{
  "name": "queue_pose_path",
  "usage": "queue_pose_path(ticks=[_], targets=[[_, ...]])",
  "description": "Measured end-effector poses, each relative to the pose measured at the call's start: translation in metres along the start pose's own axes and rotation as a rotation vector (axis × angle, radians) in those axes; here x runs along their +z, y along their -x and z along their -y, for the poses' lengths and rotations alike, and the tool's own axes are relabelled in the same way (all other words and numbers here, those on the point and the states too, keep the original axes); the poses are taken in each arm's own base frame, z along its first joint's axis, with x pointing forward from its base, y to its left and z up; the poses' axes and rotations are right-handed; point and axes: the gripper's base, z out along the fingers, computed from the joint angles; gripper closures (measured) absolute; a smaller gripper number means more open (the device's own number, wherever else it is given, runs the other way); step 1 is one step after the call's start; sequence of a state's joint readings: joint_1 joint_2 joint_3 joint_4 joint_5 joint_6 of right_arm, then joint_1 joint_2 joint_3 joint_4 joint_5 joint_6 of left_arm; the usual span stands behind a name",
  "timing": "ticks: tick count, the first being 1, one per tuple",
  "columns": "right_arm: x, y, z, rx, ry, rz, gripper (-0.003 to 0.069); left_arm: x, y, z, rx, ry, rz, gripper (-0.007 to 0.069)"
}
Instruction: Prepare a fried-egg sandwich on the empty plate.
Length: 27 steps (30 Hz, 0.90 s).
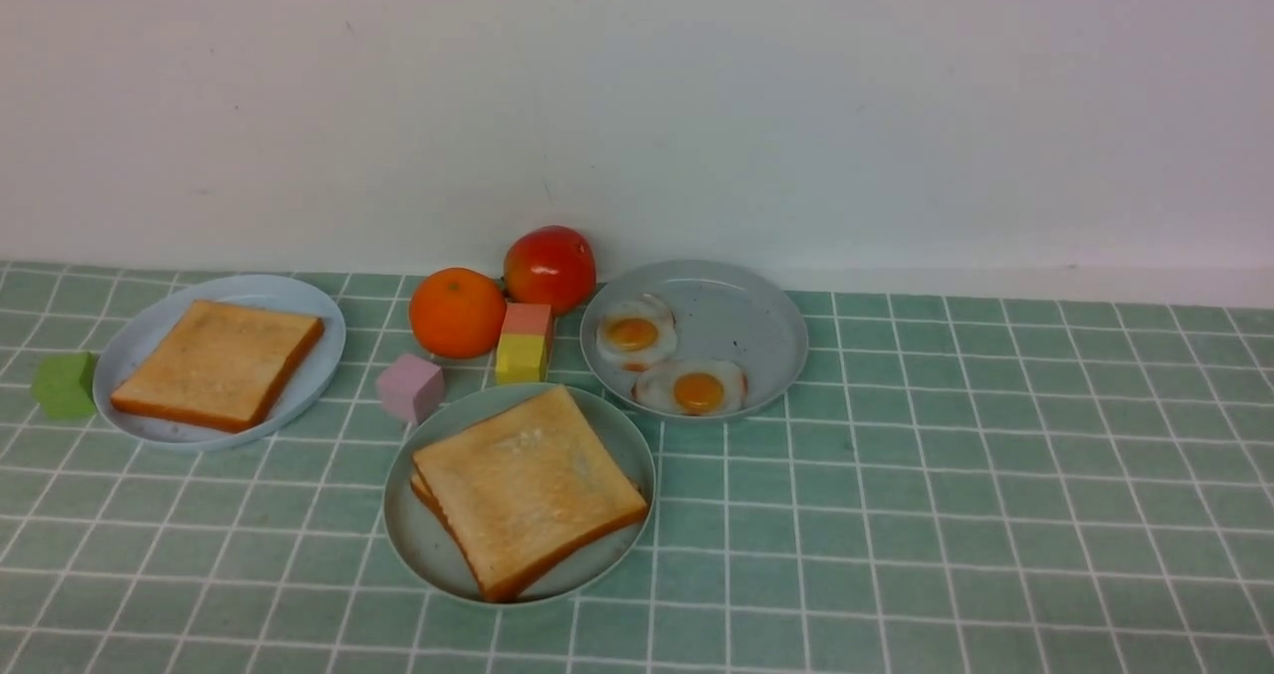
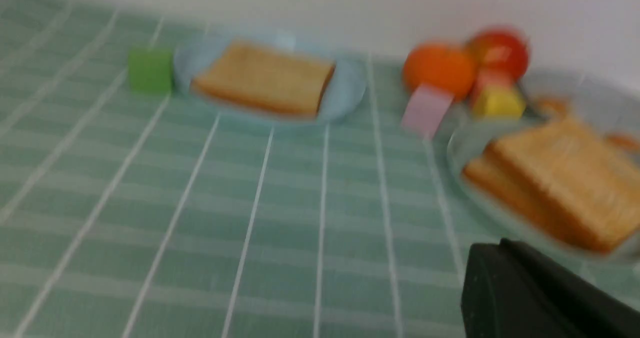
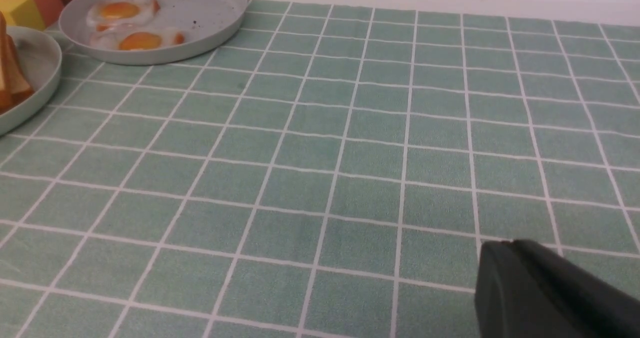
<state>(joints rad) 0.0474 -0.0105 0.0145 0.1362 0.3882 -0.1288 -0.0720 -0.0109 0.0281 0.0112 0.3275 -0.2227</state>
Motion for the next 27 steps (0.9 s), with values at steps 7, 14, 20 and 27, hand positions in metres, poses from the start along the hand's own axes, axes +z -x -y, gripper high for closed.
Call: queue_pose_path(ticks=[7, 14, 20, 27], targets=[[0.0000, 0.0000, 0.0000, 0.000, 0.000, 0.000, 0.0636, 0.0002, -0.0057, -0.0011, -0.012, 0.012, -0.054, 0.0638], [0.0000, 0.0000, 0.0000, 0.000, 0.000, 0.000, 0.0627, 0.0002, -0.0050, -0.0010, -0.012, 0.011, -0.047, 0.0638], [0.0000, 0.0000, 0.0000, 0.000, 0.000, 0.000, 0.0621, 0.0002, -0.0050, -0.0009, -0.012, 0.010, -0.046, 0.0638], [0.0000, 0.0000, 0.0000, 0.000, 0.000, 0.000, 0.0613, 0.0002, -0.0049, -0.0009, -0.012, 0.010, -0.045, 0.0638]])
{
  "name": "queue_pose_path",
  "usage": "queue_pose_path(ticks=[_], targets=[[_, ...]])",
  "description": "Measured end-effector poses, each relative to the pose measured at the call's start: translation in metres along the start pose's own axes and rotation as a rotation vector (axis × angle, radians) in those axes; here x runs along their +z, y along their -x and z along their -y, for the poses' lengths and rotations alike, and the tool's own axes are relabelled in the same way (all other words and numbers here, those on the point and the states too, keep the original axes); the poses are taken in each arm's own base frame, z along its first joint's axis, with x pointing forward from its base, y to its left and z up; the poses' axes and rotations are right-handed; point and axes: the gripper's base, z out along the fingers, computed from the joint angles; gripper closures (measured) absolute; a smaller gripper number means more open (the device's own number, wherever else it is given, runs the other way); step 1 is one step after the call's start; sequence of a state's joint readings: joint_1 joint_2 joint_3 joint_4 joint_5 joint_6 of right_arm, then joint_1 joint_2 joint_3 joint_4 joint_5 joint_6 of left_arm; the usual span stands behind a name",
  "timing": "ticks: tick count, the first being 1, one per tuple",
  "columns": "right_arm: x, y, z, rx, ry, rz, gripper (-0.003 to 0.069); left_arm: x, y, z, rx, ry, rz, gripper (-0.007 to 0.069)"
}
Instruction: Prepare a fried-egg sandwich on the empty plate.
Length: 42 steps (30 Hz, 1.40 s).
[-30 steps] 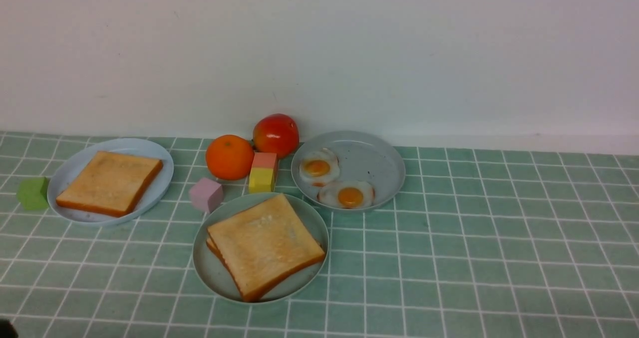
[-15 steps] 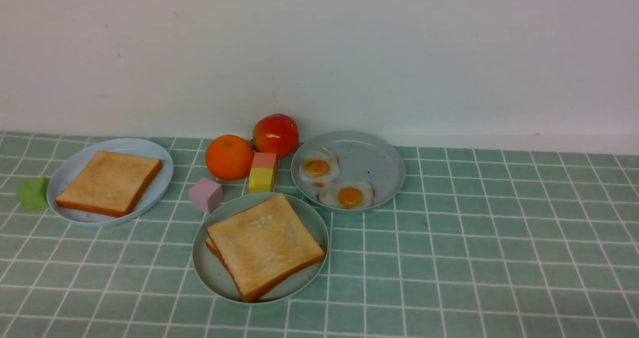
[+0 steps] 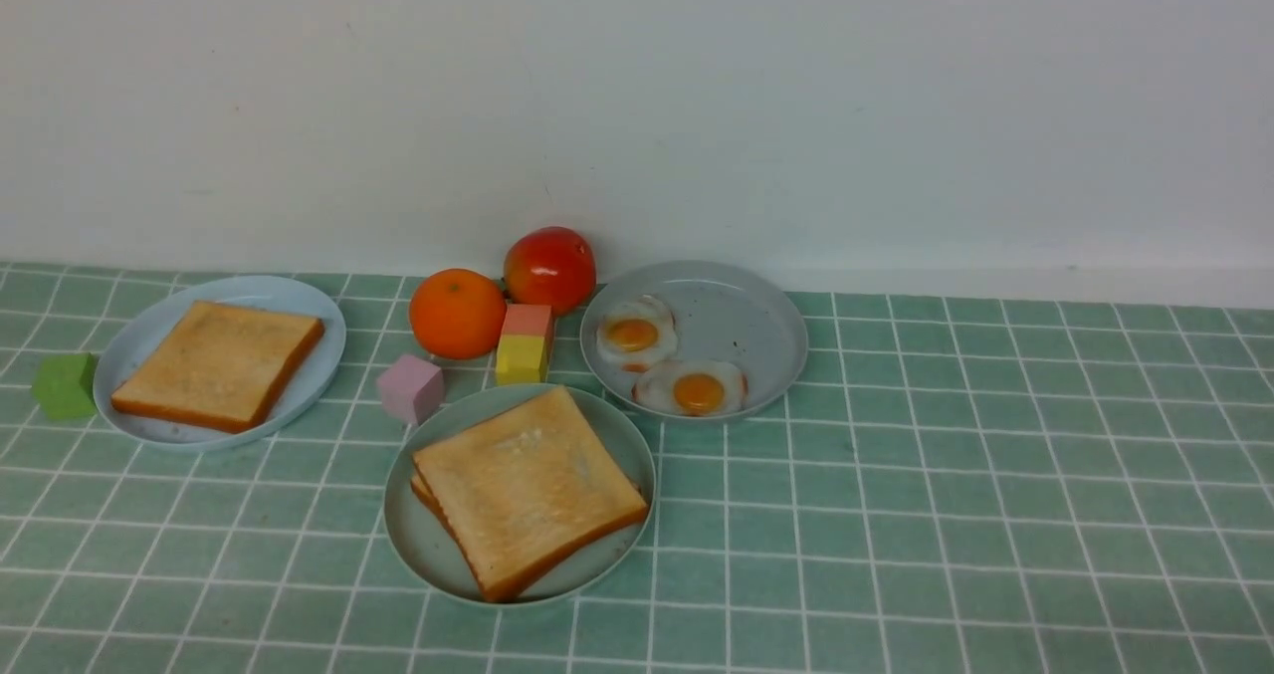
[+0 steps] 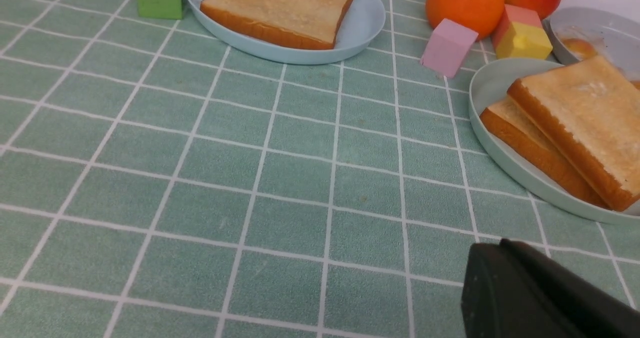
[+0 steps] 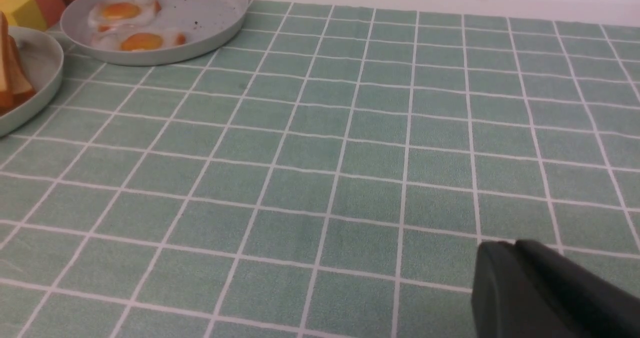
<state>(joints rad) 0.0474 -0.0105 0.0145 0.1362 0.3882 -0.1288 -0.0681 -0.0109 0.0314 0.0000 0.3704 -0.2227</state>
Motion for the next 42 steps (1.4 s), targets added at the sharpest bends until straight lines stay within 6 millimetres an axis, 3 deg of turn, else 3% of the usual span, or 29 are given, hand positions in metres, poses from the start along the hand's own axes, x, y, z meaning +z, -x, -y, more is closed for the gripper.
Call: queue_pose_path(ticks=[42], targets=[[0.0000, 0.0000, 0.0000, -0.001, 0.000, 0.000, 0.0571, 0.0000, 0.0000, 0.0000, 0.000, 0.000, 0.000, 0.0617]])
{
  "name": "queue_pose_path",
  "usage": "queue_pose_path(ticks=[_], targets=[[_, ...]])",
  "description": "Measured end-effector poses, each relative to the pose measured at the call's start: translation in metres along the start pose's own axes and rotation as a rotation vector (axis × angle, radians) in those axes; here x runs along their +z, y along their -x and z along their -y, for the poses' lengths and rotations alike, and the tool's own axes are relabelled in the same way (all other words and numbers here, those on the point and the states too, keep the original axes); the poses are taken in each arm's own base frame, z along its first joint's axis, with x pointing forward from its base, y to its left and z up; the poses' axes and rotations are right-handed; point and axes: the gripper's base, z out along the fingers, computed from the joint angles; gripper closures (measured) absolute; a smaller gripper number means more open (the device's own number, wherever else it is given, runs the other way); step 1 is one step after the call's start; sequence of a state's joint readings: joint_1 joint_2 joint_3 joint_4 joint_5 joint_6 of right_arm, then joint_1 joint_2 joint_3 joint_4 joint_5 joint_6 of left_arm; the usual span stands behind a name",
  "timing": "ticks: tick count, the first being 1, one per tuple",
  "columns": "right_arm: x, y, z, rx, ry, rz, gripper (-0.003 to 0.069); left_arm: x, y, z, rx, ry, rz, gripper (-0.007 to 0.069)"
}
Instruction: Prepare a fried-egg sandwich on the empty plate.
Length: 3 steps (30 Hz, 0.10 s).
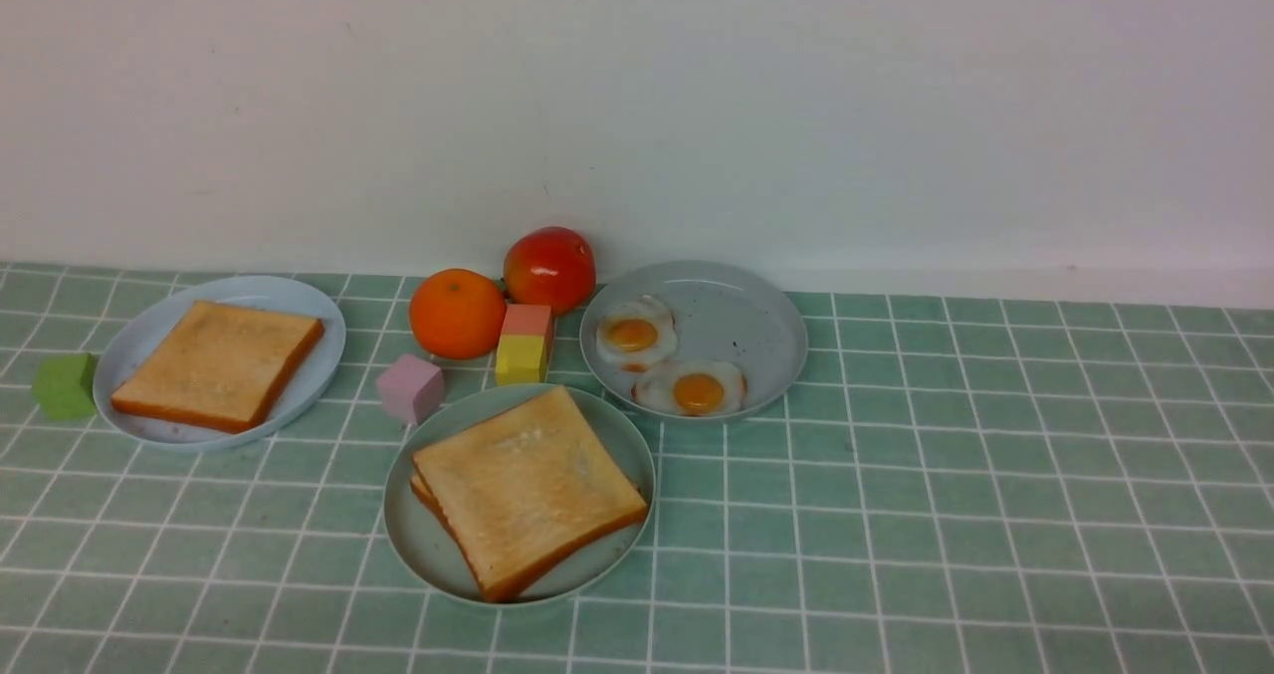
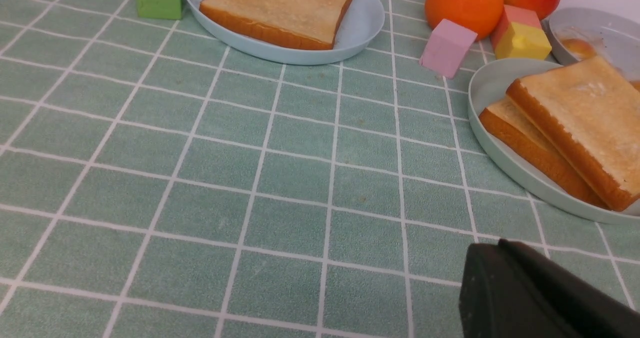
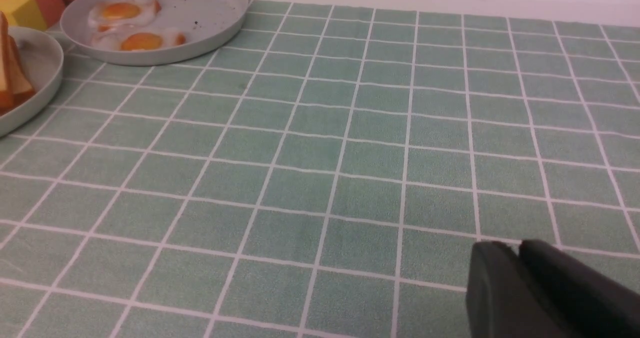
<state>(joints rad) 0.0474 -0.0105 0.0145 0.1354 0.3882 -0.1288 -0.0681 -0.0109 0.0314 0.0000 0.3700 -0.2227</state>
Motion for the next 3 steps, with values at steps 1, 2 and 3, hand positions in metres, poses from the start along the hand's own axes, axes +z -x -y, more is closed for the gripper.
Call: queue_pose_path(ticks=[1, 2, 3], targets=[[0.0000, 0.0000, 0.0000, 0.000, 0.000, 0.000, 0.0569, 0.0000, 0.0000, 0.0000, 0.000, 0.000, 0.000, 0.0618], [0.0000, 0.0000, 0.0000, 0.000, 0.000, 0.000, 0.0568, 0.0000, 0.0000, 0.0000, 0.000, 0.000, 0.000, 0.0617], [0.0000, 0.0000, 0.0000, 0.000, 0.000, 0.000, 0.0567, 0.0000, 0.0000, 0.0000, 0.000, 0.000, 0.000, 0.0617]])
